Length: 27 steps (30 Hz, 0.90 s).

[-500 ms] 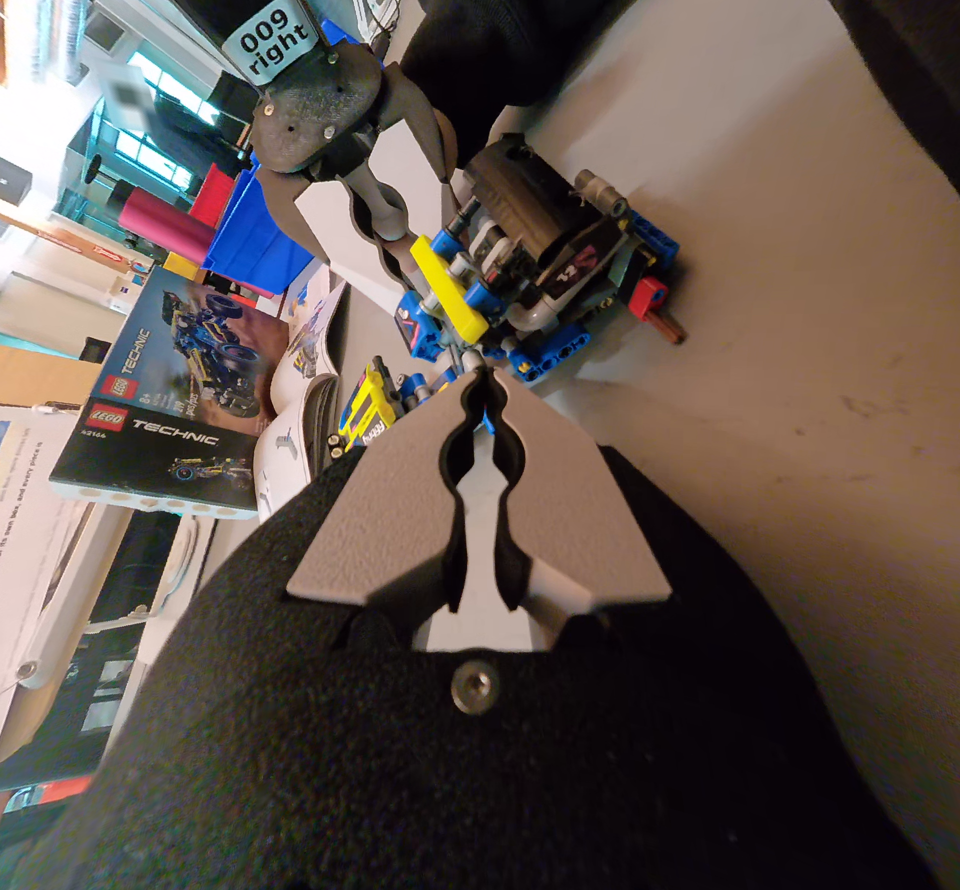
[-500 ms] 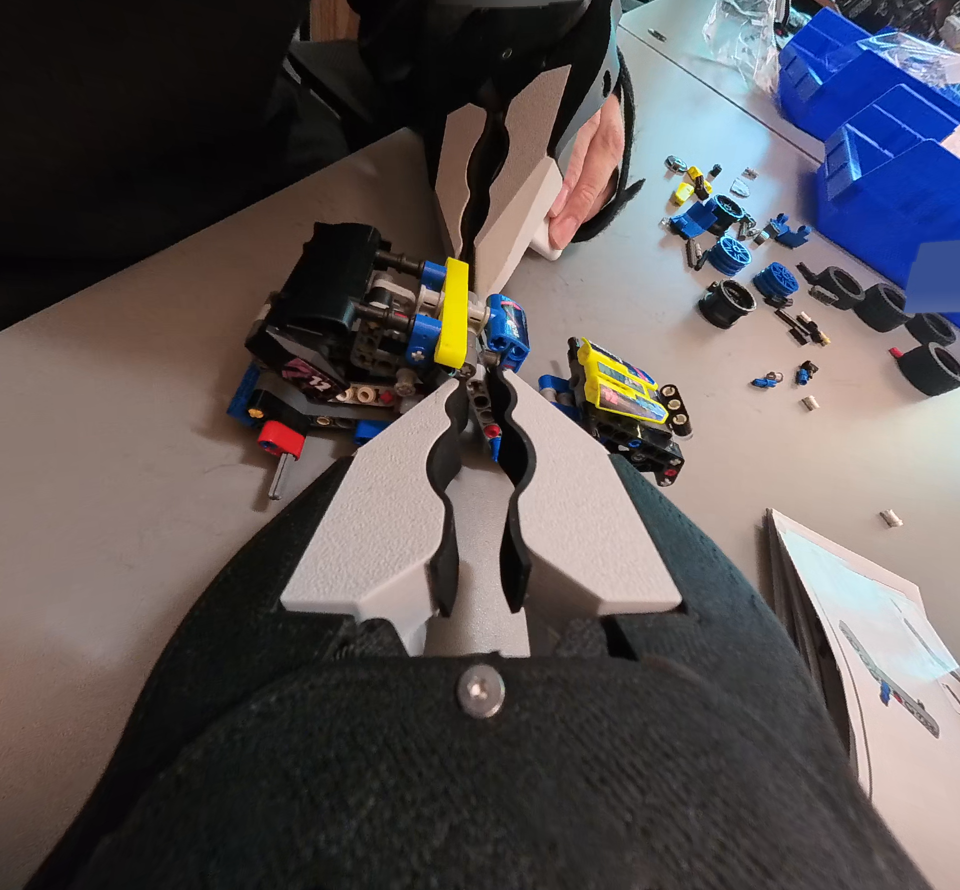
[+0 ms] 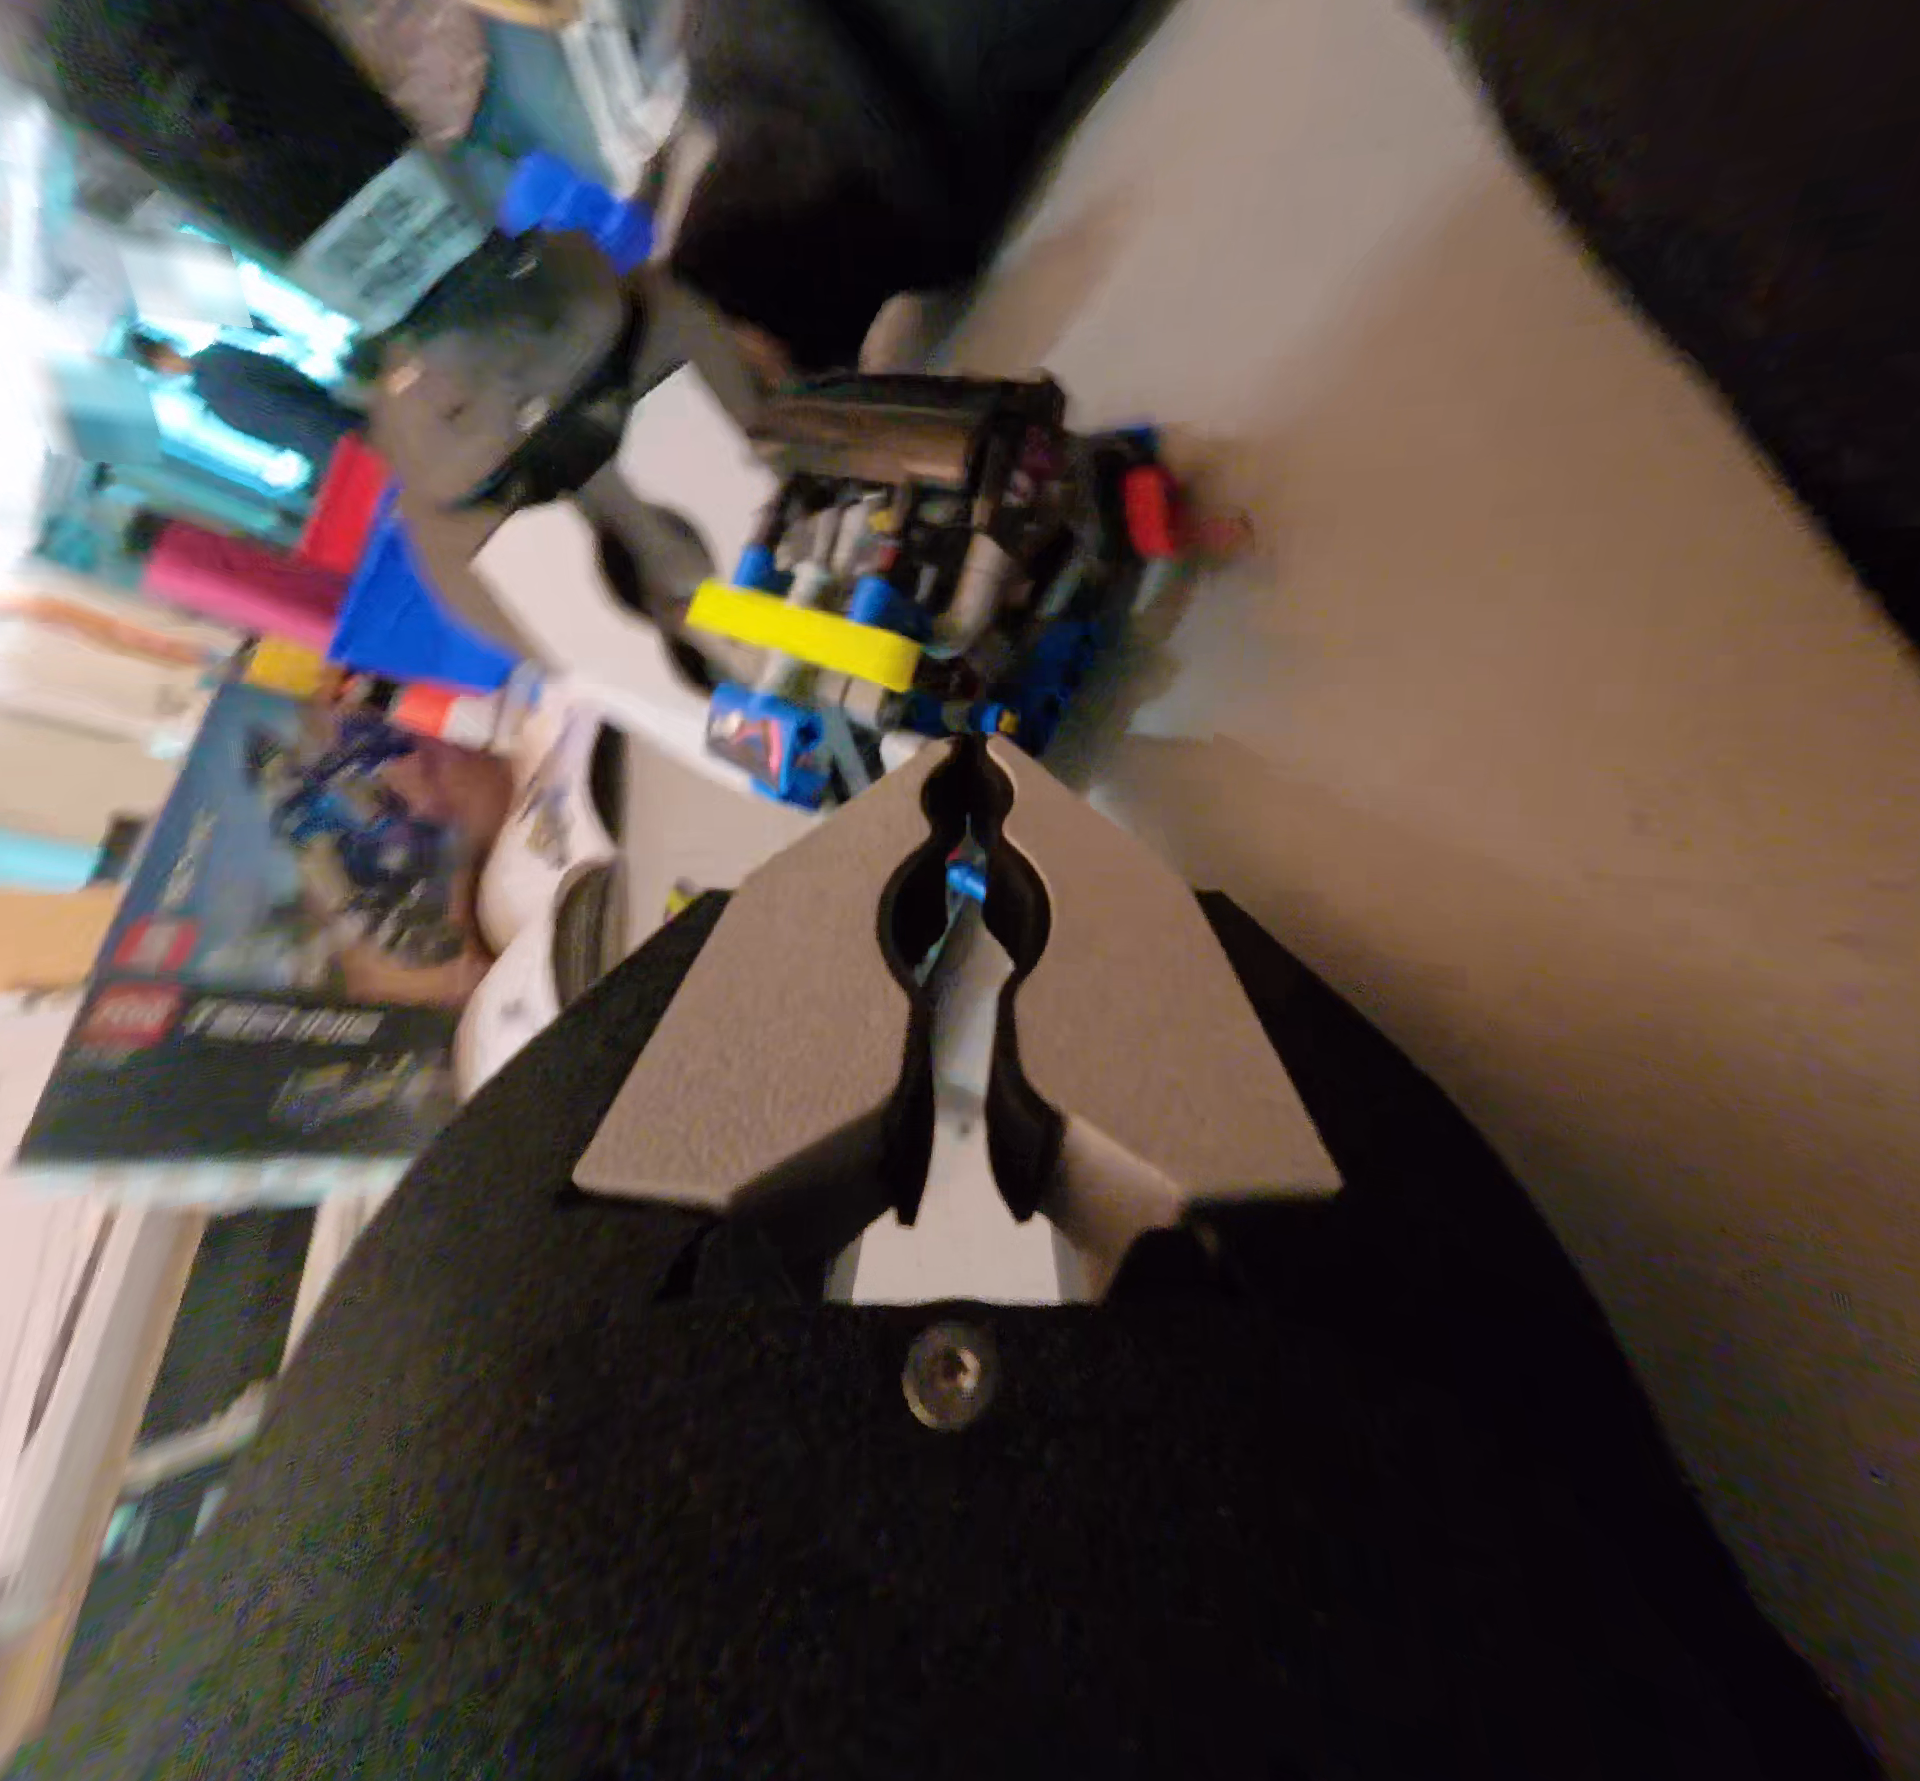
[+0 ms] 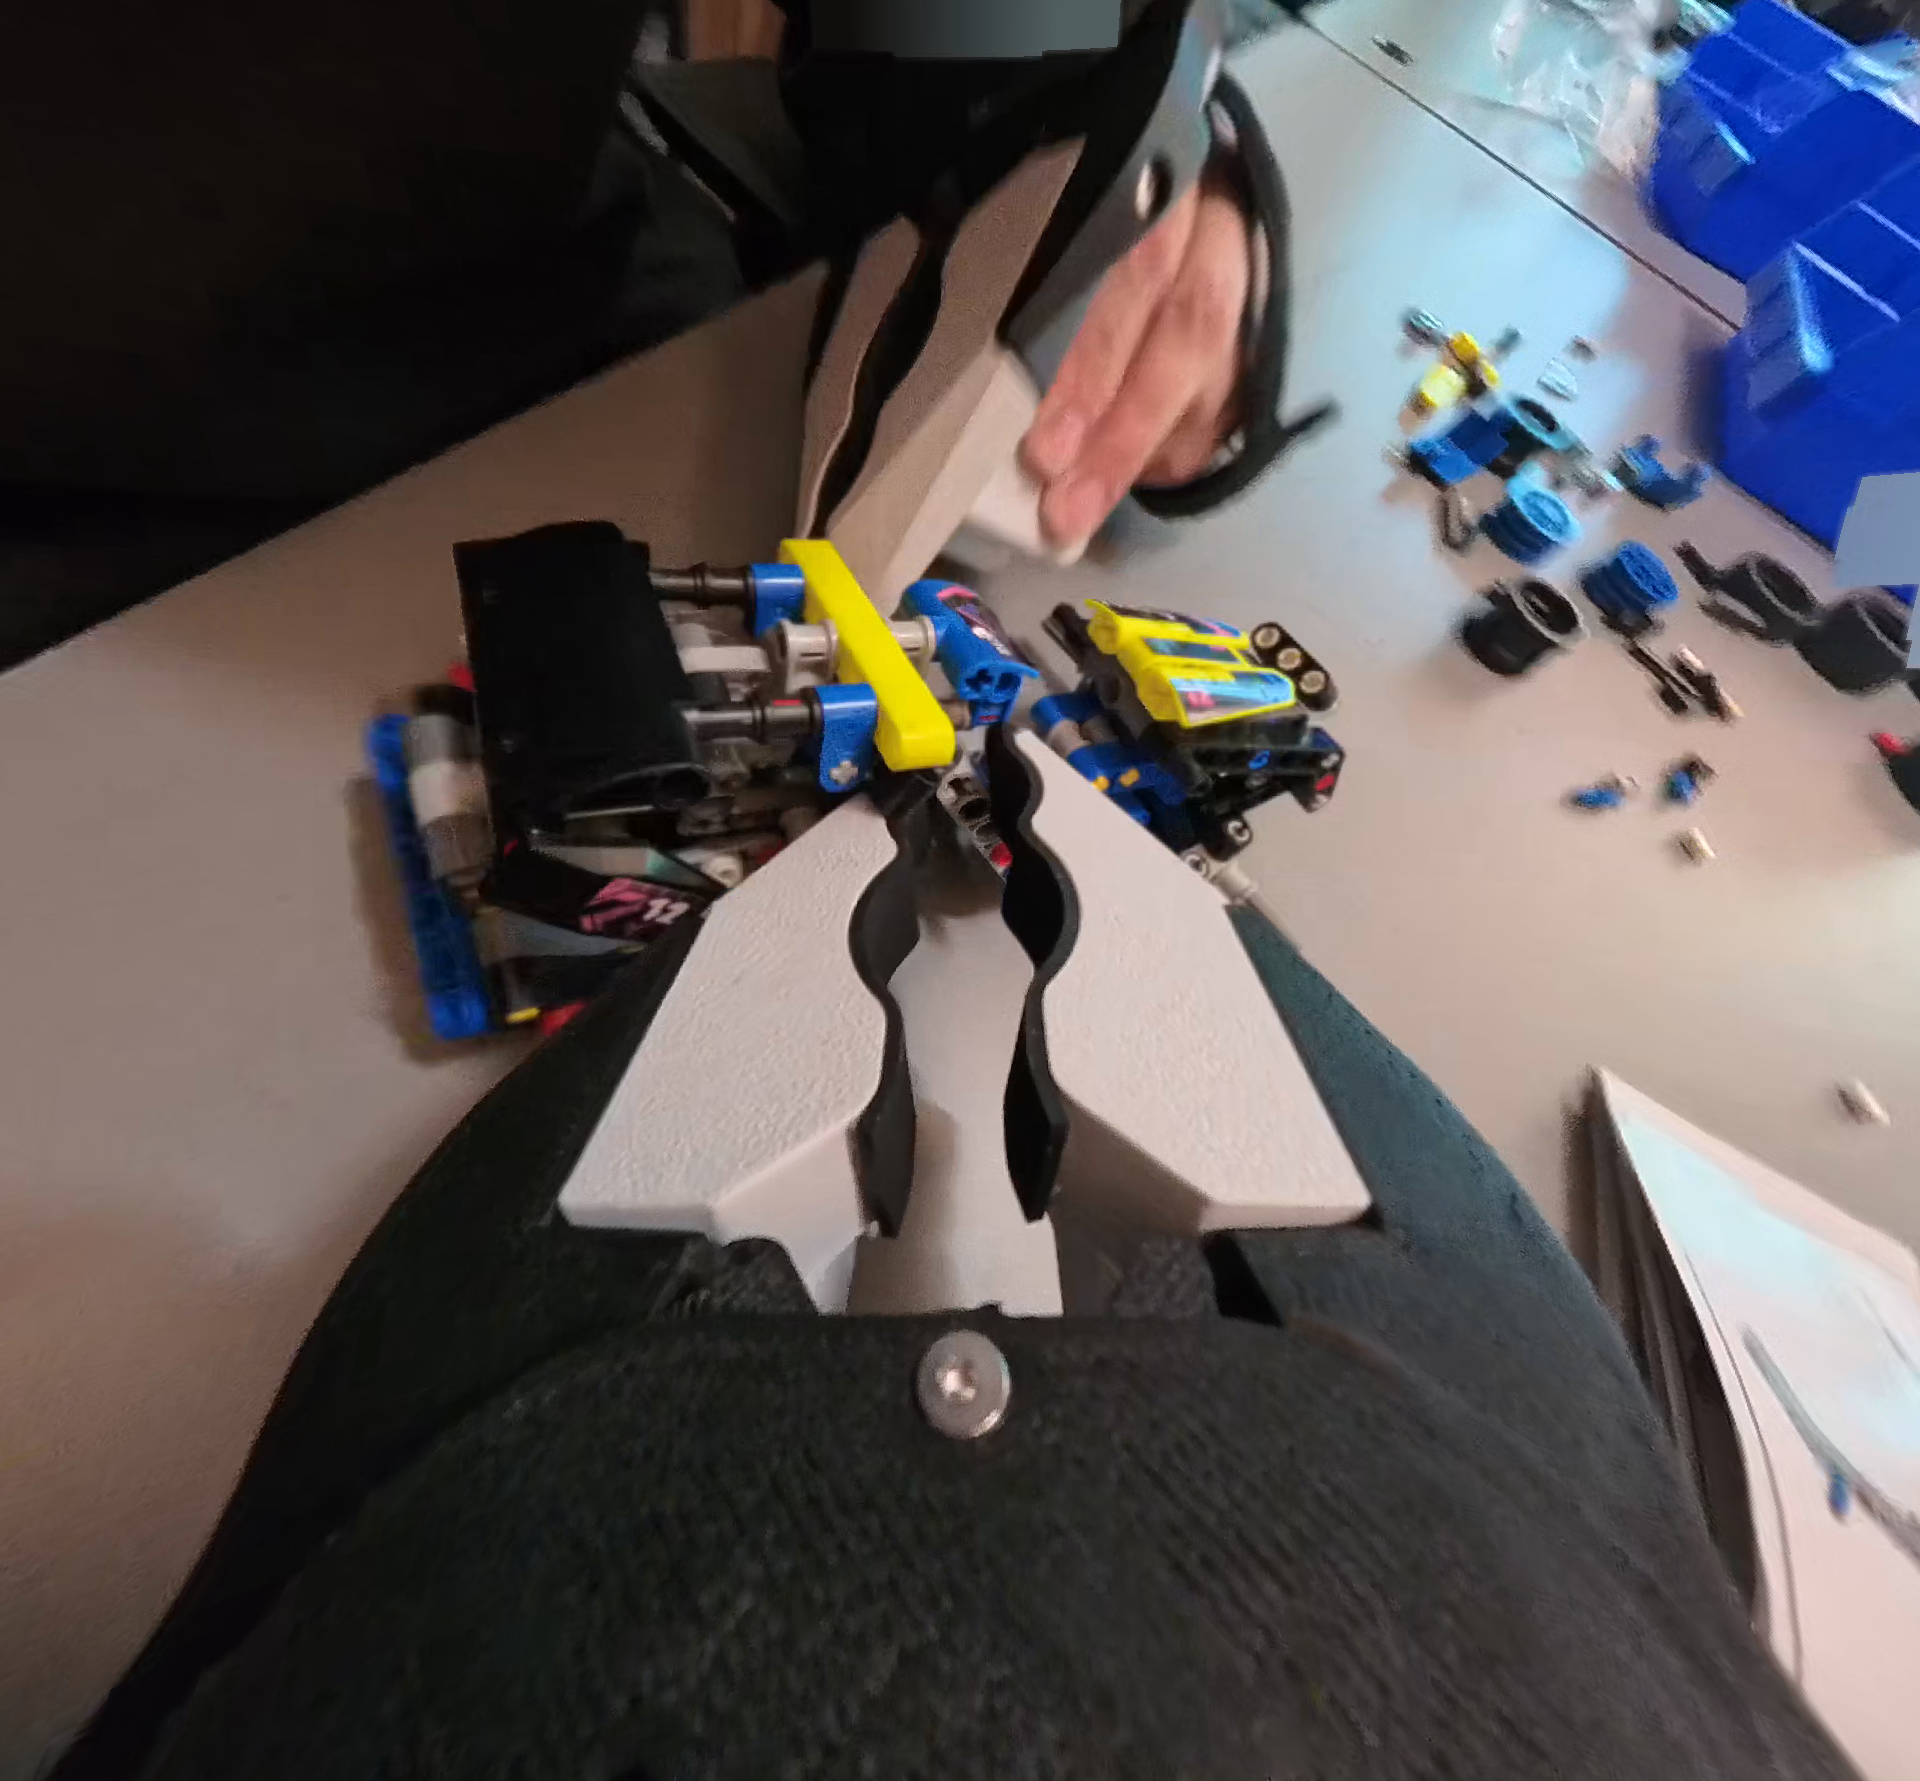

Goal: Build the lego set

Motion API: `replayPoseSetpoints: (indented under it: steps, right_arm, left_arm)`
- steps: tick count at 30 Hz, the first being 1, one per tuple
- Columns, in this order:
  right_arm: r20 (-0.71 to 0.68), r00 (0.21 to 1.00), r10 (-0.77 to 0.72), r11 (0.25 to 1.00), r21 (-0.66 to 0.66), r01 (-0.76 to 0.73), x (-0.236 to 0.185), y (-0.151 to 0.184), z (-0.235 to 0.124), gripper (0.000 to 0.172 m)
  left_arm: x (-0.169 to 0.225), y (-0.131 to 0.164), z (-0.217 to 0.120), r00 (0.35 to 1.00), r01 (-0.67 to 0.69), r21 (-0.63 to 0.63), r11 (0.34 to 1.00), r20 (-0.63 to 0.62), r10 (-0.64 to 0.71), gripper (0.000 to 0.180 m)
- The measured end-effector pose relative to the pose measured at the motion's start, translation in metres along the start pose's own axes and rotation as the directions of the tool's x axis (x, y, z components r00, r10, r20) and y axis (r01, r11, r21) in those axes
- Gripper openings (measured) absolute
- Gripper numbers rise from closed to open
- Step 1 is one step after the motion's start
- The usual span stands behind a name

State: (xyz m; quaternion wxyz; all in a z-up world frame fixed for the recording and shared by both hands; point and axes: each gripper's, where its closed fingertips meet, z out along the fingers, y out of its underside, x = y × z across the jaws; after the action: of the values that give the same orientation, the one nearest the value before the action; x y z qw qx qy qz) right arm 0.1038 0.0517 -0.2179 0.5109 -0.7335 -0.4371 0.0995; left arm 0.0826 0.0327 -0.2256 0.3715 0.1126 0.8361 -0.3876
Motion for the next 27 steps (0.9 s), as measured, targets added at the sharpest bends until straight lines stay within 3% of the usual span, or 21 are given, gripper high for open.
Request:
replayPoseSetpoints:
  steps: [2, 8, 15, 22, 25, 27]
  right_arm:
    - [-0.004, 1.0, 0.014, 1.0, 0.008, -0.014, 0.001, -0.003, 0.003, 0.008]
    - [-0.069, 0.997, 0.034, 0.997, 0.068, -0.029, 0.016, -0.002, -0.014, 0.007]
    - [-0.115, 0.993, 0.033, 0.998, 0.049, -0.027, 0.021, 0.002, -0.016, 0.006]
    - [-0.116, 0.993, -0.006, 1.0, 0.0, 0.006, 0.016, 0.008, -0.014, 0.008]
    - [-0.157, 0.987, -0.026, 1.0, -0.015, 0.024, 0.019, 0.009, -0.014, 0.014]
    - [-0.143, 0.989, -0.041, 0.999, -0.018, 0.038, 0.016, 0.009, -0.013, 0.009]
  left_arm:
    - [0.008, 0.008, 0.007, 0.994, -0.112, -0.083, 0.99, -0.007, 0.112, 0.0]
    - [-0.022, 0.013, -0.002, 0.989, 0.075, -0.037, 0.996, 0.129, -0.07, 0.0]
    - [-0.034, 0.024, -0.014, 0.968, 0.14, -0.051, 0.989, 0.216, -0.126, 0.0]
    - [-0.037, 0.017, -0.017, 0.958, 0.193, 0.033, 0.981, 0.209, -0.196, 0.004]
    - [-0.03, 0.018, -0.009, 0.97, 0.187, 0.006, 0.982, 0.159, -0.186, 0.004]
    - [-0.028, 0.019, -0.008, 0.971, 0.186, -0.002, 0.983, 0.154, -0.184, 0.005]
